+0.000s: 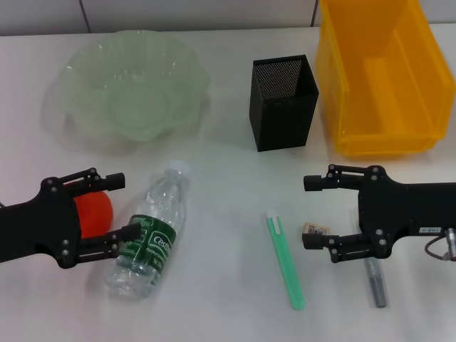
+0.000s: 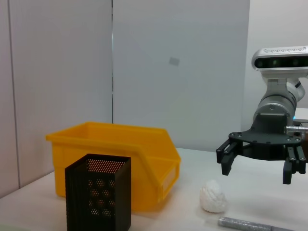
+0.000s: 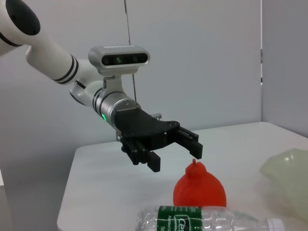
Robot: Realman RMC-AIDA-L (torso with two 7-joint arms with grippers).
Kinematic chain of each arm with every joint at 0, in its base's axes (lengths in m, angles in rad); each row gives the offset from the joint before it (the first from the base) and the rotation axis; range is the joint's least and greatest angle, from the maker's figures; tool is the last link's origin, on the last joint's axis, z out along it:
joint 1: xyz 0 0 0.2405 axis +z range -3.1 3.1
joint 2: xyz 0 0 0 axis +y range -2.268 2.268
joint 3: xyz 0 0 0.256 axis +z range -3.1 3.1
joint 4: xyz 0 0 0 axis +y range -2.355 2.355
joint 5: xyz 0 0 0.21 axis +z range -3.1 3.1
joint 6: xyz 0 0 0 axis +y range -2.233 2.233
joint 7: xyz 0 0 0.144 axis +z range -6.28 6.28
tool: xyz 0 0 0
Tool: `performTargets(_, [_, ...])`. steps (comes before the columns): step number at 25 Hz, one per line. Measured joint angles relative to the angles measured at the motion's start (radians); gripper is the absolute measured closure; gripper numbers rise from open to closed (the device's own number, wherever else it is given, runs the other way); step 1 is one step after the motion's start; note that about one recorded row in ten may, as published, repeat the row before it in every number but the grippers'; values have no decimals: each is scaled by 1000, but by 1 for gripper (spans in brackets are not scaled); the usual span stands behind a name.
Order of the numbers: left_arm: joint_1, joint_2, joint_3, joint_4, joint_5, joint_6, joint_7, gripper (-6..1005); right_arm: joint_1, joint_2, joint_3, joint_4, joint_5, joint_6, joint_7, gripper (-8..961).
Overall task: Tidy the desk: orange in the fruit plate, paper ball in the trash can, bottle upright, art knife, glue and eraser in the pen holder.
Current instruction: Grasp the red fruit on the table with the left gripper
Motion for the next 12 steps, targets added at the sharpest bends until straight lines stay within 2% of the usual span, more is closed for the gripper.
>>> performTargets(12, [21,1,-5,1,-28,4,9,221,-6,0,9,3,4,1,-10,115])
